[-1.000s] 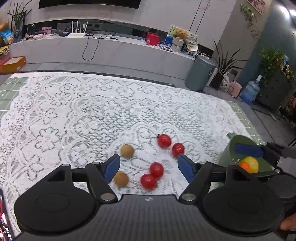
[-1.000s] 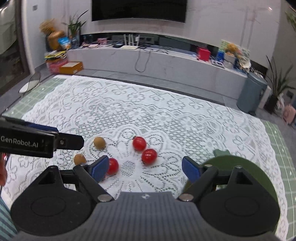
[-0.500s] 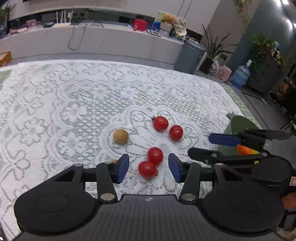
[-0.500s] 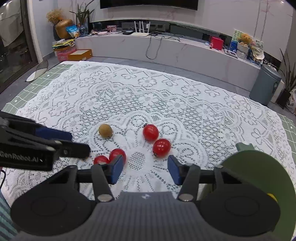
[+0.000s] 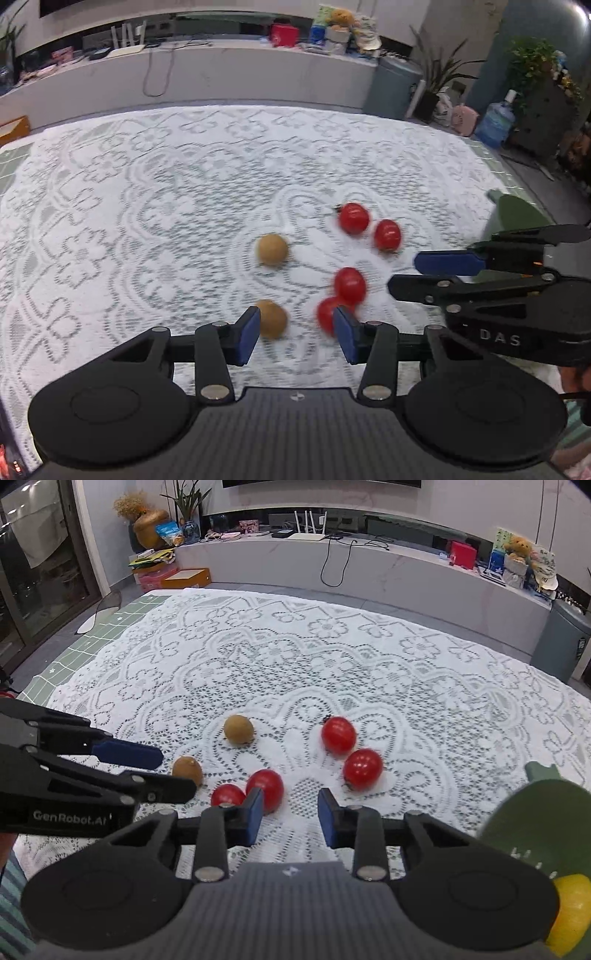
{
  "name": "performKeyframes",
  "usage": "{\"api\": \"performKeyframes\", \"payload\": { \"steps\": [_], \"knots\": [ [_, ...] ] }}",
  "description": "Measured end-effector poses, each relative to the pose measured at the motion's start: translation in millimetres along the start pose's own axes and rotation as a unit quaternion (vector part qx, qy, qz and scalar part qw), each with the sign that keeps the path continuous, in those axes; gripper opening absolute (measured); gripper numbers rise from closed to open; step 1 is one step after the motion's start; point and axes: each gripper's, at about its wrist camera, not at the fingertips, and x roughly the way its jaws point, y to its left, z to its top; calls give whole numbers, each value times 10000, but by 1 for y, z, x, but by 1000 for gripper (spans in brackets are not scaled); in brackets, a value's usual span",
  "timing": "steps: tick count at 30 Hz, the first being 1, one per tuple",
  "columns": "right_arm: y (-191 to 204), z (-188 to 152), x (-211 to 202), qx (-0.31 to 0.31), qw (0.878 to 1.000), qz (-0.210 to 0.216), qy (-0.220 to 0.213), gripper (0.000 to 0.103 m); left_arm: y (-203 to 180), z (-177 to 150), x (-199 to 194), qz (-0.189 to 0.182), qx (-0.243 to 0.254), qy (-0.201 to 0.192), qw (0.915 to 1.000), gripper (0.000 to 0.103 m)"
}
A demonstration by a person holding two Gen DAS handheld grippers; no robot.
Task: Organize fruits
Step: 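Grasp a kiwi with the left tool while the right tool grasps a red tomato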
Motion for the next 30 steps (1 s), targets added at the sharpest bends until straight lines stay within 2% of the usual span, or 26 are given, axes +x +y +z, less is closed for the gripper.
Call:
{"api": "performKeyframes", "payload": {
  "steps": [2, 6, 9, 13, 20, 27, 30],
  "knots": [
    [1, 2, 5, 58, 10000, 37, 27, 29, 6, 1, 3, 45, -94, 47, 9999, 48],
    [0, 7, 12, 276, 9995, 159, 56, 29, 11, 3, 9, 85, -190, 93, 9997, 47],
    [-1, 12, 17, 438, 9987, 243, 75, 29, 13, 3, 15, 103, -212, 162, 9996, 42],
    [-5, 14, 28, 748, 9963, 373, 182, 23, 17, 3, 20, 119, -332, 226, 9991, 40],
    [-14, 12, 41, 1264, 9898, 521, 389, 23, 16, 3, 25, 96, -352, 302, 9989, 37],
    [-16, 13, 45, 1467, 9867, 568, 401, 23, 18, 4, 31, 34, -517, 351, 9980, 33],
    [-17, 15, 50, 1480, 9857, 613, 525, 26, 16, 5, 31, 48, -498, 358, 9981, 30]
  ]
}}
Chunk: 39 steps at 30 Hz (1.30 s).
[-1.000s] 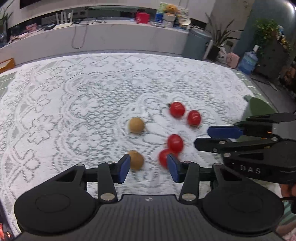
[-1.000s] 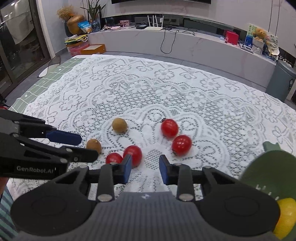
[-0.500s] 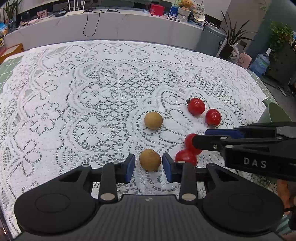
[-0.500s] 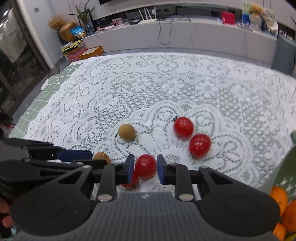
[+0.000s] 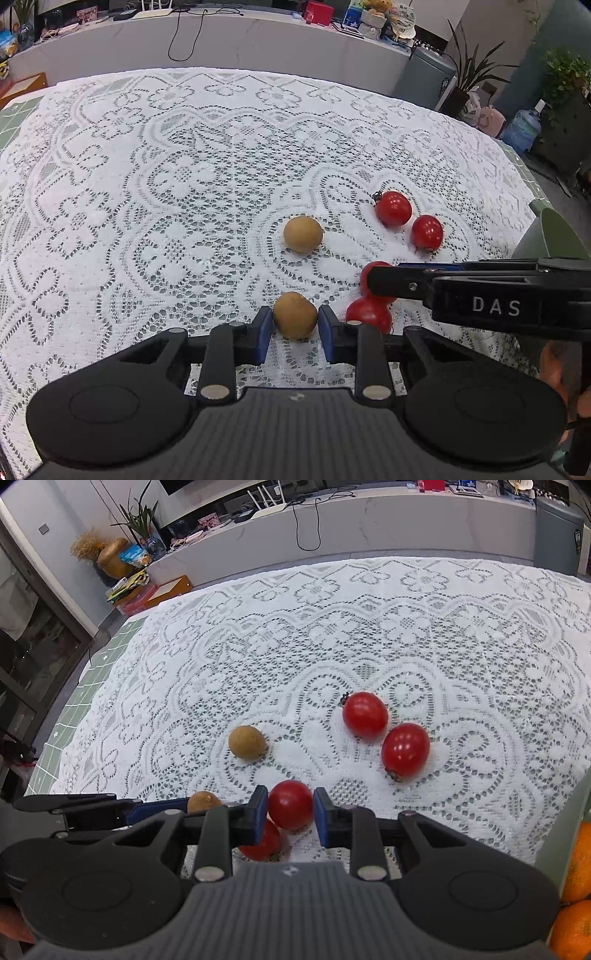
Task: Organize fruits
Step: 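Grasp a kiwi with the left tool while the right tool grasps a red tomato, then carry the kiwi and tomato into the green colander and open both tools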
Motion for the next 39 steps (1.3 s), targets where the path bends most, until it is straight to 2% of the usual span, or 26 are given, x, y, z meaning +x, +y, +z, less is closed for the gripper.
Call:
{"api": "performKeyframes", "payload": {
  "steps": [5, 12, 24, 31, 39],
  "knots": [
    [3, -1, 1, 43, 10000, -25, -8, 25, 0, 0, -1, 17, -66, -4, 10000, 30],
    [4, -1, -16, -53, 9998, -81, -192, 25, 0, 1, -18, 40, -151, -199, 9997, 30],
    [4, -16, -85, -427, 9956, -278, -790, 25, -31, 10, -57, -203, -9, -552, 9983, 30],
    [-15, -29, -127, -408, 9914, -502, -1137, 25, -68, 15, -71, -460, 356, -668, 9961, 30],
    [-53, -47, -169, -231, 9843, -1031, -1411, 25, -123, 18, -72, -897, 992, -687, 9886, 30]
  ]
}}
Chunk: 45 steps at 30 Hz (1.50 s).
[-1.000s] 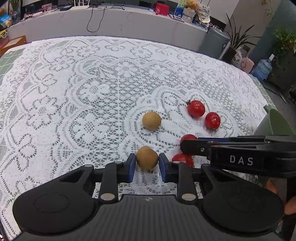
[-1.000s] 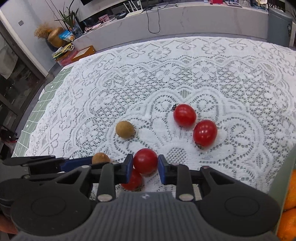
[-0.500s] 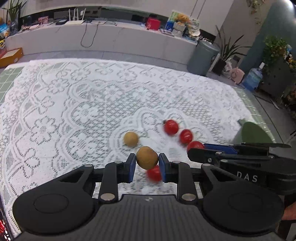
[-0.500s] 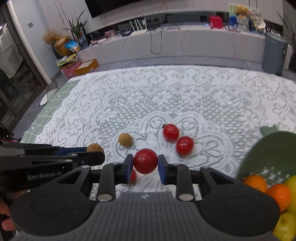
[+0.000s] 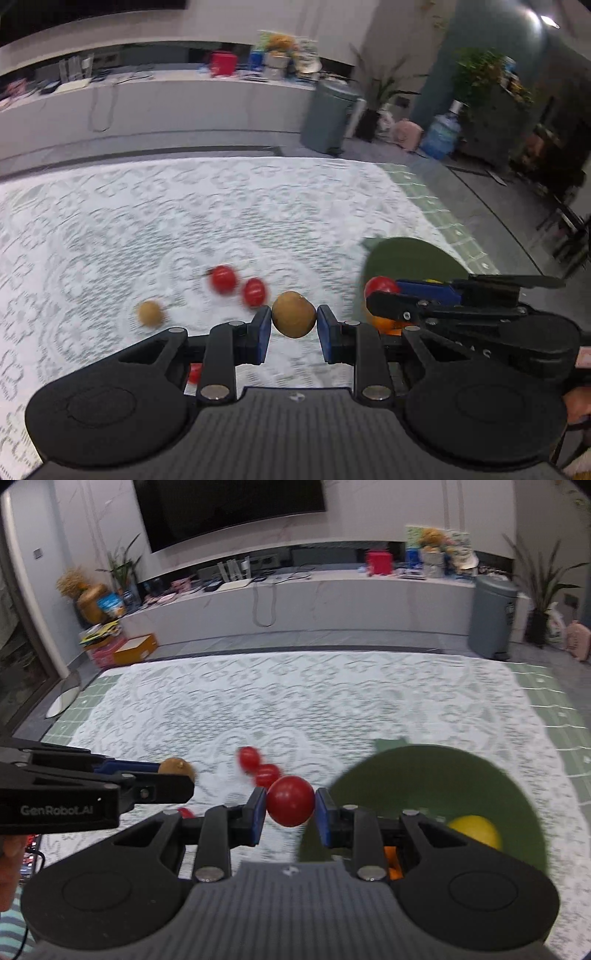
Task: Organize fruits
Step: 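Carry the kiwi and tomato into the green colander and open both tools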
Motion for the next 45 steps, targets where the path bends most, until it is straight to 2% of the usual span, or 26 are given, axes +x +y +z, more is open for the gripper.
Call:
{"api": "performKeyframes", "payload": {
  "steps": [8, 15, 20, 26, 33, 45],
  "knots": [
    [-56, -19, -26, 347, 9977, -576, -42, 25, -46, 2, 19, -583, 741, 128, 9955, 30],
    [-72, -30, -32, 208, 9979, -619, -2, 25, -77, 2, 44, -797, 1293, 421, 9875, 30],
    [-71, -25, -19, -39, 9986, -529, 72, 25, -94, 0, 68, -658, 1741, 753, 9796, 30],
    [-77, -15, -1, 0, 9992, -377, 119, 25, -102, -1, 90, -486, 2030, 968, 9732, 30],
    [-84, -1, 29, 94, 9993, -229, 290, 25, -102, 4, 105, -380, 2092, 1023, 9718, 30],
    [-98, 8, 64, 234, 9970, -239, 702, 25, -104, 15, 128, -341, 2184, 969, 9704, 30]
  ]
}}
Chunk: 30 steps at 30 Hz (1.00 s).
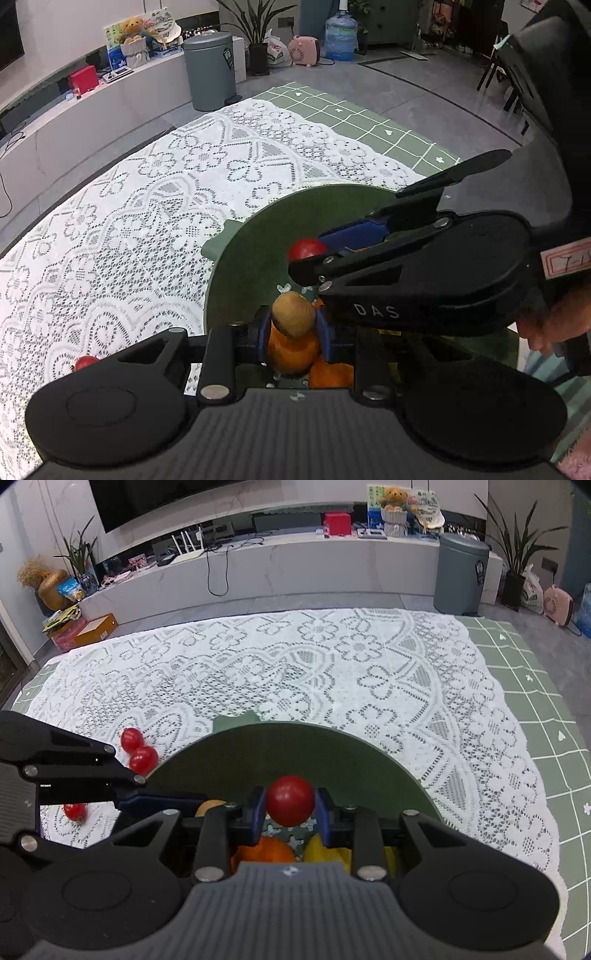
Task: Organize fruits
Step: 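Carry the kiwi and tomato into the green colander and open both tools, then withdraw both open tools from the colander toward the remaining tomatoes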
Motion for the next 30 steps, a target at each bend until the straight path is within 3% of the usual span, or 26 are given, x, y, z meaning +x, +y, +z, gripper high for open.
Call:
{"api": "performKeyframes", "payload": {
  "steps": [9, 19, 22, 25, 30],
  "knots": [
    [-4, 1, 9, 195, 9997, 36, 144, 26, 5, -1, 5, -48, -149, 7, 9999, 30],
    [-5, 1, -3, 309, 9995, -14, 20, 27, 15, 0, 3, -87, -373, -60, 9992, 30],
    [-6, 2, -10, 386, 9992, -56, -54, 27, 15, -1, -2, -105, -393, -119, 9991, 35],
    [-6, 2, -18, 484, 9986, -149, -177, 38, 15, -2, -10, -141, -406, -210, 9989, 39],
    [-5, -1, -36, 674, 9968, -210, -388, 38, 18, -11, -32, -177, -515, -403, 9977, 39]
  ]
}}
